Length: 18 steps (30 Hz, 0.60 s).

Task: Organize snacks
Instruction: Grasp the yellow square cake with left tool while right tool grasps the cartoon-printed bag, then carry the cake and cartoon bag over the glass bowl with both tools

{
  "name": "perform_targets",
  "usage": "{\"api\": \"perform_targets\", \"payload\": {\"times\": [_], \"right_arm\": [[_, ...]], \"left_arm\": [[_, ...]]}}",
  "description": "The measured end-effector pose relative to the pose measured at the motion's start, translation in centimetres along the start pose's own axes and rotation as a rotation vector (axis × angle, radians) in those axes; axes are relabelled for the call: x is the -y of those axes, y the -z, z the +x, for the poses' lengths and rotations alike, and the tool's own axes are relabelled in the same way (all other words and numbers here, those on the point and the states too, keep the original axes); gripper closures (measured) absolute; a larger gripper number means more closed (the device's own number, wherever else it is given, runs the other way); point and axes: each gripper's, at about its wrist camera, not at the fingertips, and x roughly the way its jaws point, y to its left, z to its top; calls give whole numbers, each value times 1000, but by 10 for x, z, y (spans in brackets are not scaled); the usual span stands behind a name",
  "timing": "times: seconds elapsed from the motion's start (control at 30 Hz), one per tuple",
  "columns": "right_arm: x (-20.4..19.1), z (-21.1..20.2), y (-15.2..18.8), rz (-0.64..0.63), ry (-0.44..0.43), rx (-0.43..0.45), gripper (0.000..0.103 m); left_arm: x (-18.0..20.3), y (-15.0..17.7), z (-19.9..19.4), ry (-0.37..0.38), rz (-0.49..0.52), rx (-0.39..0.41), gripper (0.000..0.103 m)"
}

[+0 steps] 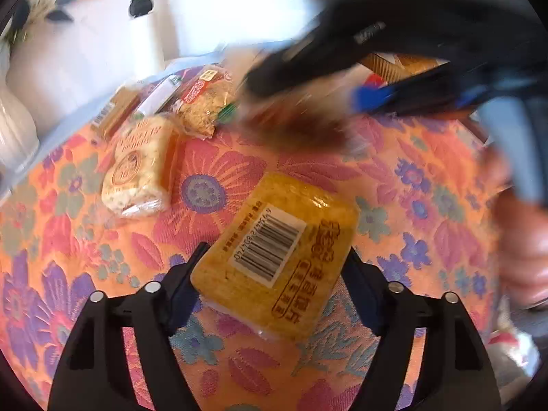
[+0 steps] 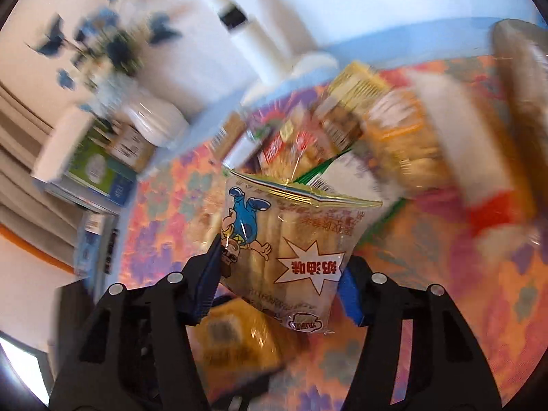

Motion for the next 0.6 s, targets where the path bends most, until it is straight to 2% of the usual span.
{"api": "perform_targets", "payload": {"times": [0.1,0.17,0.23,0.3,0.4,0.5,0.6], "right_arm": [[10,-46,13,14,-21,59,43],[21,-65,23,7,-5,54,43],[31,-77,40,-29,34,23,42],[40,-86,61,-98,108,1,42],[49,-91,85,-130,206,-11,42],[61,-93,103,-107,198,-5,42],[67,-85,116,-112,235,-8,41]], "left_arm": [[14,1,-2,-40,18,-6,43],[18,4,-6,-51,-41,-19,45],[25,12,-17,-65,-111,-24,46],[26,17,-24,-71,-171,-10,47],[20,29,-32,-72,-248,28,48],[24,35,-32,-111,-231,34,48],[23,31,-24,-142,-194,19,48]]}}
